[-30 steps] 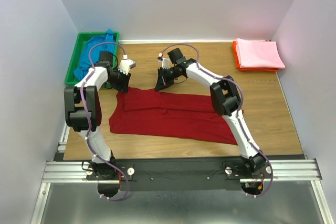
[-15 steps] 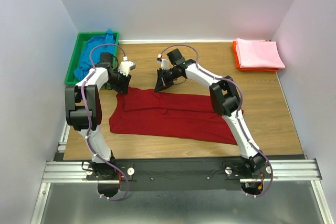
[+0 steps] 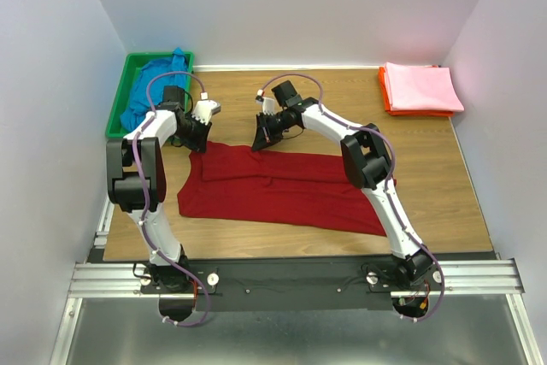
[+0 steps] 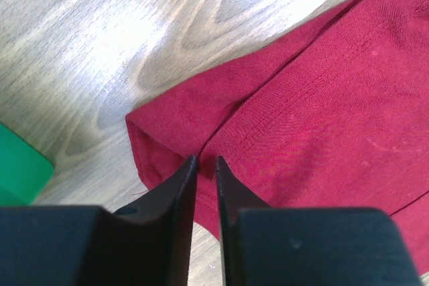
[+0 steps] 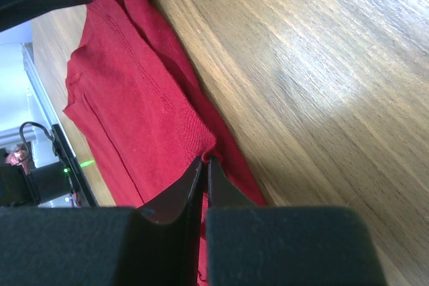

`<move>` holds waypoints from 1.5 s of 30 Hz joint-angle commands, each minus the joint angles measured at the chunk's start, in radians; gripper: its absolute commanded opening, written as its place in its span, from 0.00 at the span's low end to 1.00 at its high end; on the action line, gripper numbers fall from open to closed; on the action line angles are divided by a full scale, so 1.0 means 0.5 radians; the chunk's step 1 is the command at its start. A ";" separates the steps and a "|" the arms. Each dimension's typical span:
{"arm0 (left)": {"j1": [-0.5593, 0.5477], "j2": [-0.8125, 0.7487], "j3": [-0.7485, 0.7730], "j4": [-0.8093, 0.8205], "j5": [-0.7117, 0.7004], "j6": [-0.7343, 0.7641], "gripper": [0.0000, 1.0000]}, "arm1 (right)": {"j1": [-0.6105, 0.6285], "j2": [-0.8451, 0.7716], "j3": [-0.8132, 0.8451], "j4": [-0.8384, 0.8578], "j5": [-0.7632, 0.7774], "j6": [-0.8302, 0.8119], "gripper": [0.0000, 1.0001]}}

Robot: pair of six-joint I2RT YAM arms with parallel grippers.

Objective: Fold and stack the t-shirts
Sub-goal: Fold the tshirt

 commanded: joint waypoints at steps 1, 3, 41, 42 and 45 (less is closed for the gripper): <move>0.012 -0.039 -0.010 0.012 -0.015 0.007 0.23 | 0.024 -0.038 -0.044 0.014 -0.041 -0.043 0.11; 0.012 -0.061 -0.013 0.000 -0.012 0.004 0.22 | 0.027 -0.057 -0.054 0.011 -0.037 -0.052 0.08; 0.012 -0.972 -0.850 -0.537 0.114 0.851 0.00 | 0.248 -0.836 -1.069 0.008 0.048 -0.469 0.01; 0.012 -0.993 -0.896 -0.540 0.108 0.906 0.00 | 0.263 -0.855 -1.109 0.008 0.055 -0.485 0.01; 0.009 -1.027 -0.958 -0.537 0.104 0.955 0.00 | 0.303 -0.876 -1.170 0.008 0.070 -0.512 0.01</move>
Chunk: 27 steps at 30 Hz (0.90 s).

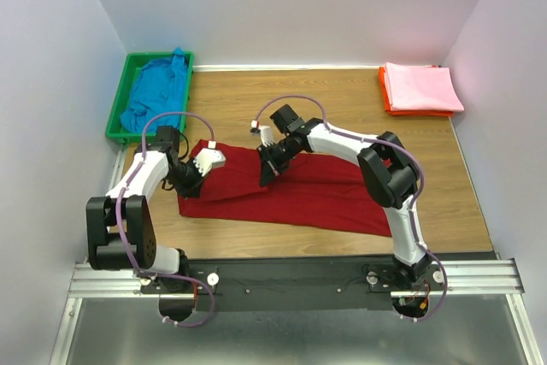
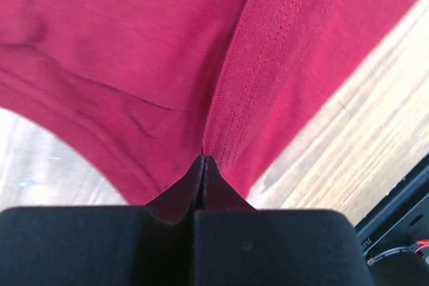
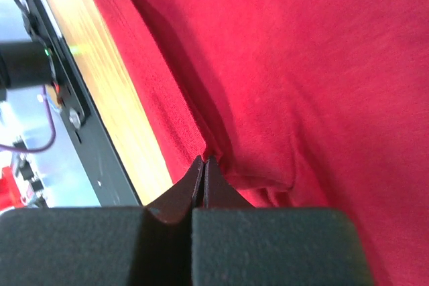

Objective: Fold and stack the t-shirts
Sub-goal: Fold the tshirt

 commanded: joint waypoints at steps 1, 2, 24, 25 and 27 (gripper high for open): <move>0.010 -0.106 -0.092 -0.048 0.027 0.175 0.00 | 0.074 -0.101 -0.115 -0.017 0.067 -0.105 0.01; 0.010 -0.118 -0.111 -0.042 0.021 0.187 0.01 | 0.080 -0.104 -0.134 -0.017 0.070 -0.108 0.01; 0.007 0.136 0.150 -0.091 0.156 0.246 0.10 | 0.089 -0.165 -0.131 -0.017 0.156 -0.071 0.01; 0.007 0.152 0.165 -0.100 0.168 0.249 0.11 | 0.068 -0.165 -0.128 -0.017 0.156 -0.065 0.01; 0.007 0.198 0.214 -0.115 0.175 0.246 0.12 | 0.040 -0.153 -0.100 -0.011 0.147 -0.047 0.01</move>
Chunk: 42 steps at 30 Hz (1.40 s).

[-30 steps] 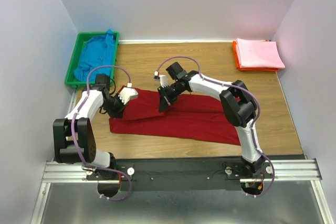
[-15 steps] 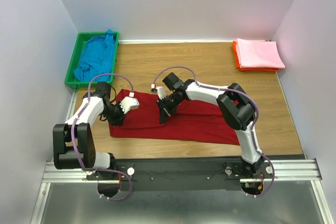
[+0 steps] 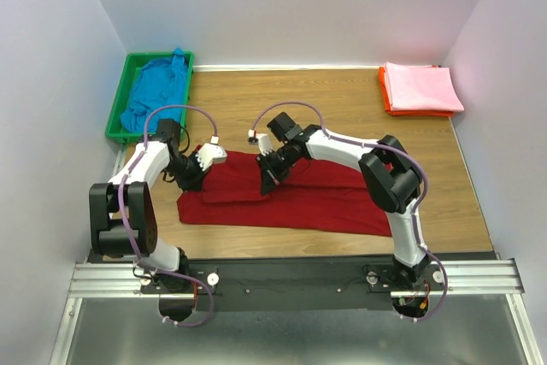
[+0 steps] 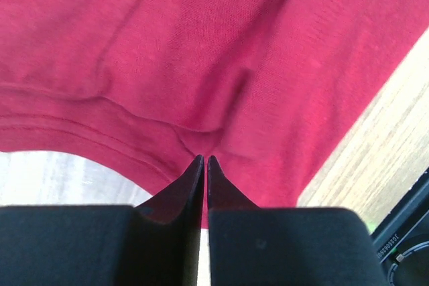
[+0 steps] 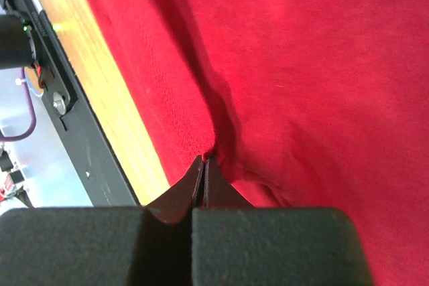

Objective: Fold and stack the t-shirts
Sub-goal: Fold the tshirt

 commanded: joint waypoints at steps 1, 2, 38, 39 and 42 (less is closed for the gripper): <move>0.007 0.073 0.095 -0.070 0.107 0.033 0.12 | -0.088 -0.043 0.087 -0.021 0.047 0.029 0.01; 0.010 0.082 0.110 -0.076 0.108 0.033 0.13 | -0.100 -0.033 0.102 -0.021 0.047 0.035 0.01; -0.996 0.649 0.702 0.553 0.255 -0.670 0.36 | -1.122 -0.712 -0.784 -0.521 1.032 -0.812 0.31; -1.045 0.653 0.644 0.553 0.243 -0.664 0.35 | -1.122 -0.696 -0.824 -0.518 1.047 -0.821 0.31; -1.100 0.619 0.485 0.571 0.191 -0.630 0.34 | -1.122 -0.669 -0.892 -0.515 1.094 -0.858 0.31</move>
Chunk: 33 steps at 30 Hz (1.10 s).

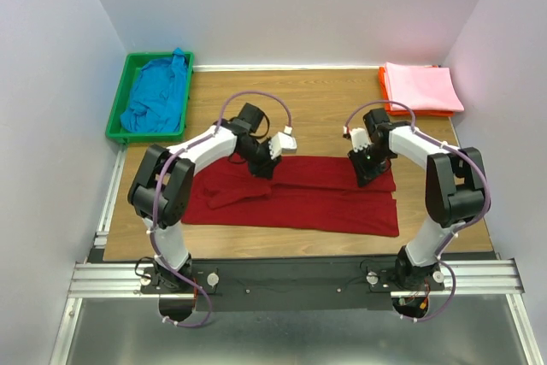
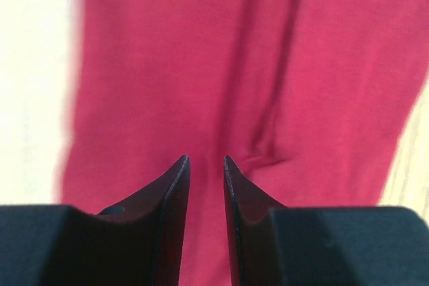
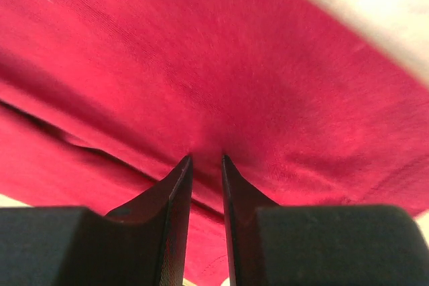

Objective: Fold and stack the t-shirts
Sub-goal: Fold the tshirt

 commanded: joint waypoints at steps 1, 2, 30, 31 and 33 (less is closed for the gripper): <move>-0.102 -0.049 -0.187 0.039 -0.115 -0.004 0.34 | 0.002 0.068 -0.115 -0.025 0.168 -0.121 0.31; -0.118 -0.059 -0.230 0.051 -0.143 -0.007 0.34 | 0.006 0.071 -0.134 -0.022 0.177 -0.127 0.31; 0.422 -0.320 -0.479 -0.025 -0.714 -0.145 0.40 | 0.012 0.292 0.306 -0.160 0.174 -0.237 0.31; 0.422 -0.286 -0.476 0.014 -0.763 -0.173 0.40 | 0.018 0.277 0.269 -0.120 0.214 -0.265 0.31; 0.422 -0.163 -0.451 0.057 -0.827 -0.197 0.40 | 0.027 0.252 0.128 -0.053 0.266 -0.287 0.31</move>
